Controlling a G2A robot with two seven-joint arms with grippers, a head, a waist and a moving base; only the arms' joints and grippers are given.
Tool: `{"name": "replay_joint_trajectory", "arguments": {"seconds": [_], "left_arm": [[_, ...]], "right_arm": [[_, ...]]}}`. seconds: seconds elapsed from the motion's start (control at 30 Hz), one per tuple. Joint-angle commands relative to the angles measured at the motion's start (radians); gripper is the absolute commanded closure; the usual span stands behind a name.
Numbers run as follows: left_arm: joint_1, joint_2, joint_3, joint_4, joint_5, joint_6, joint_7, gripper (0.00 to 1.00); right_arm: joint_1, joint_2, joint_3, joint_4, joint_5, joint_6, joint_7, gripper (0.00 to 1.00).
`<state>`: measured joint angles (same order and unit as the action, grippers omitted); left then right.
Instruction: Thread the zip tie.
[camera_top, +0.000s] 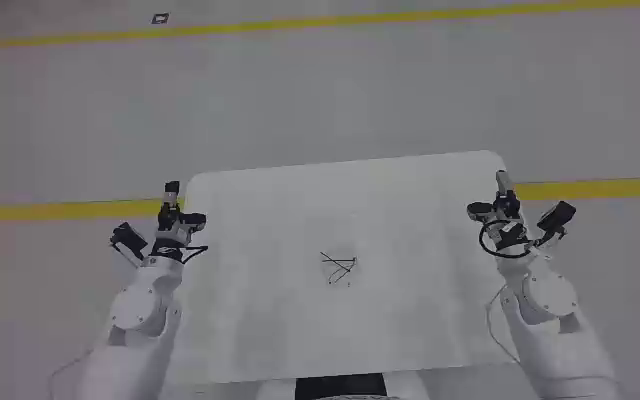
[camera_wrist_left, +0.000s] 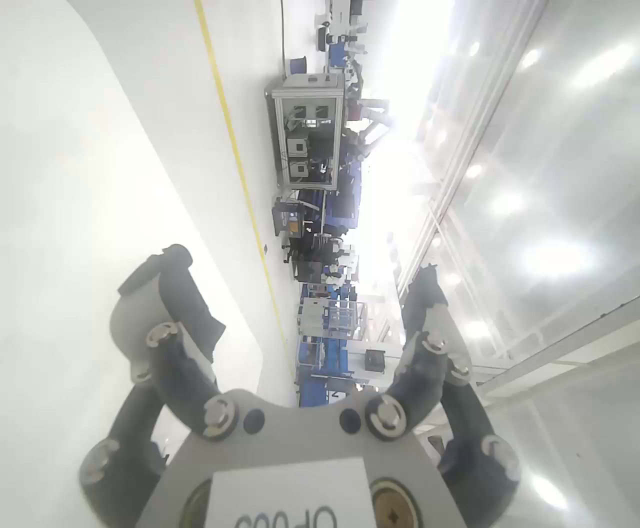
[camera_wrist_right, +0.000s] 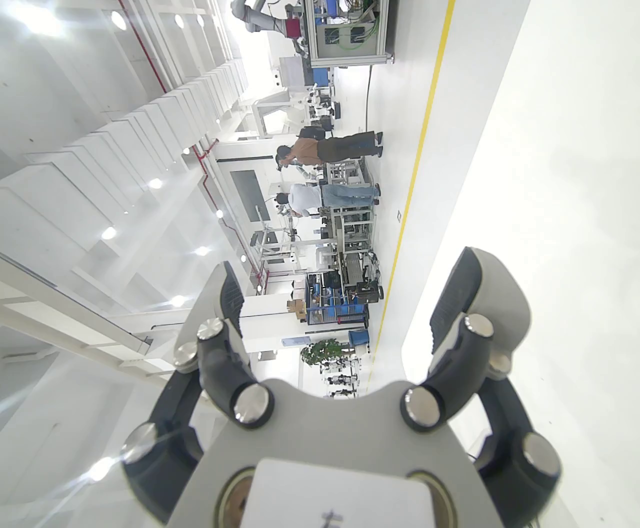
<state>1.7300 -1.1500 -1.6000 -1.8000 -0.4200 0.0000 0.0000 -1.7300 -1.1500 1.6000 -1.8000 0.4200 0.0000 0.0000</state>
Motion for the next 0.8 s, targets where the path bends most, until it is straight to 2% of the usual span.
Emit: {"name": "replay_joint_trajectory", "arguments": {"seconds": [0.0,0.03,0.07,0.13,0.27,0.4,0.43,0.77], "left_arm": [[0.0,0.0,0.0,0.0,0.0,0.0,0.0,0.0],[0.0,0.0,0.0,0.0,0.0,0.0,0.0,0.22],[0.0,0.0,0.0,0.0,0.0,0.0,0.0,0.0],[0.0,0.0,0.0,0.0,0.0,0.0,0.0,0.0],[0.0,0.0,0.0,0.0,0.0,0.0,0.0,0.0],[0.0,0.0,0.0,0.0,0.0,0.0,0.0,0.0],[0.0,0.0,0.0,0.0,0.0,0.0,0.0,0.0],[0.0,0.0,0.0,0.0,0.0,0.0,0.0,0.0]], "right_arm": [[0.0,0.0,0.0,0.0,0.0,0.0,0.0,0.22],[0.0,0.0,0.0,0.0,0.0,0.0,0.0,0.22],[0.0,0.0,0.0,0.0,0.0,0.0,0.0,0.0],[0.011,-0.001,-0.026,-0.028,-0.007,-0.01,0.043,0.0],[0.07,-0.003,-0.104,-0.021,-0.094,-0.026,0.13,0.0],[0.102,-0.006,-0.167,-0.017,-0.163,-0.054,0.196,0.0],[0.104,-0.008,-0.172,-0.013,-0.157,-0.069,0.201,0.0],[0.104,-0.008,-0.172,-0.013,-0.157,-0.069,0.201,0.0]]}}
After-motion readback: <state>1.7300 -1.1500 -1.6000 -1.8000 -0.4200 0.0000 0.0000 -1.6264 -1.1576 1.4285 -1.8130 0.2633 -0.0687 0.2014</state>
